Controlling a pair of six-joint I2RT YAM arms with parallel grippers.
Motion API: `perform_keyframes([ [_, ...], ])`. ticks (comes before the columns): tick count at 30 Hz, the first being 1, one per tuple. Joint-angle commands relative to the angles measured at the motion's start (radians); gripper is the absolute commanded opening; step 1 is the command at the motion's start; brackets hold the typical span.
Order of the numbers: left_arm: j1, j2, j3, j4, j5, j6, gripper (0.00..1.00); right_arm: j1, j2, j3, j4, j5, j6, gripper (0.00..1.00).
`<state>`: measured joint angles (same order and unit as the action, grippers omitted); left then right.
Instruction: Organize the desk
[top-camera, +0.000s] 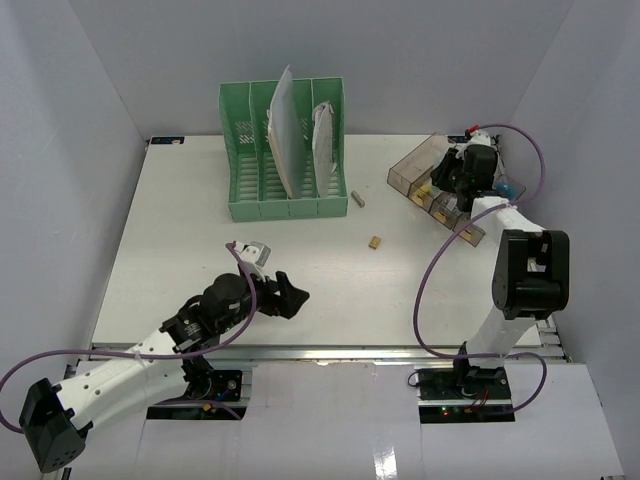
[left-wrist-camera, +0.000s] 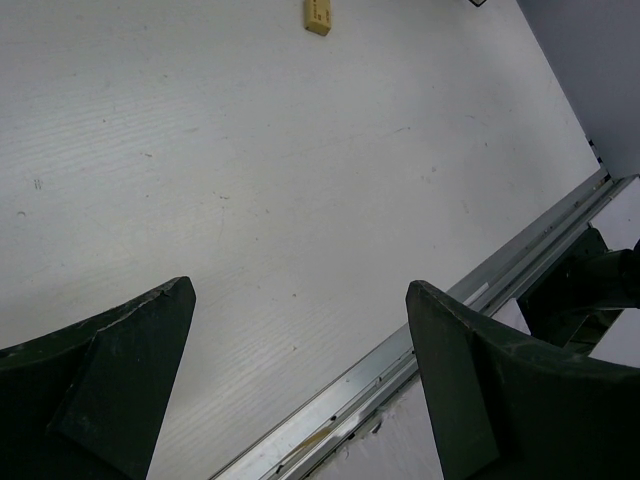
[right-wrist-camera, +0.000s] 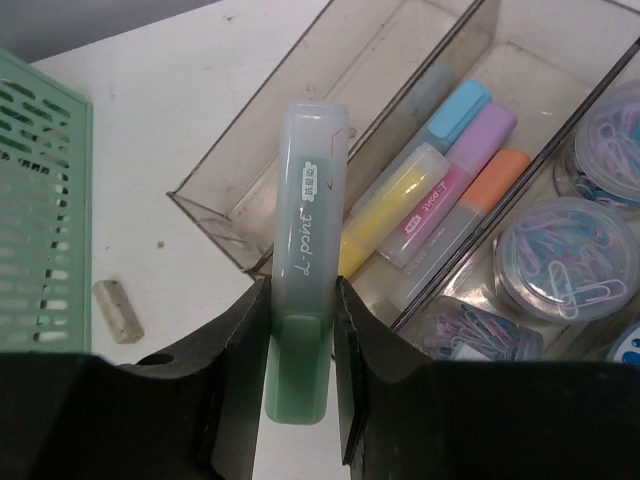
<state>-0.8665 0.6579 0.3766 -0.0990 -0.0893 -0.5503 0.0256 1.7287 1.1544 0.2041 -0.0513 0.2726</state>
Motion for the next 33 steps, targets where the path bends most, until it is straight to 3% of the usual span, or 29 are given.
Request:
perform_keyframes([
  [1,0.003,-0.004,-0.019,0.011,0.001,-0.012,0.98,-0.012,0.092,0.080,0.164,0.009,0.120,0.08],
  [12,0.003,0.039,-0.004,0.007,-0.010,-0.011,0.98,-0.078,0.247,0.151,0.192,-0.008,0.182,0.24],
  [14,0.004,0.049,0.001,0.010,-0.007,-0.011,0.98,-0.091,0.252,0.151,0.205,-0.029,0.185,0.37],
  [17,0.004,0.067,0.009,0.014,-0.001,-0.009,0.98,-0.097,0.248,0.157,0.203,-0.069,0.124,0.68],
  [21,0.003,0.067,0.021,0.016,0.005,-0.004,0.98,-0.106,0.197,0.114,0.221,-0.159,0.038,0.98],
  [22,0.003,0.066,0.021,0.016,0.005,-0.004,0.98,-0.107,0.191,0.109,0.227,-0.186,0.017,0.90],
  [28,0.003,0.040,0.015,0.016,0.011,-0.003,0.98,-0.096,0.023,-0.010,0.199,-0.434,-0.230,0.90],
  [31,0.003,0.030,0.012,0.016,0.010,-0.001,0.98,-0.043,-0.050,-0.083,0.111,-0.680,-0.605,0.90],
  [33,0.004,0.025,0.008,0.017,0.010,0.000,0.98,0.006,-0.041,-0.014,-0.184,-0.800,-0.901,0.90],
])
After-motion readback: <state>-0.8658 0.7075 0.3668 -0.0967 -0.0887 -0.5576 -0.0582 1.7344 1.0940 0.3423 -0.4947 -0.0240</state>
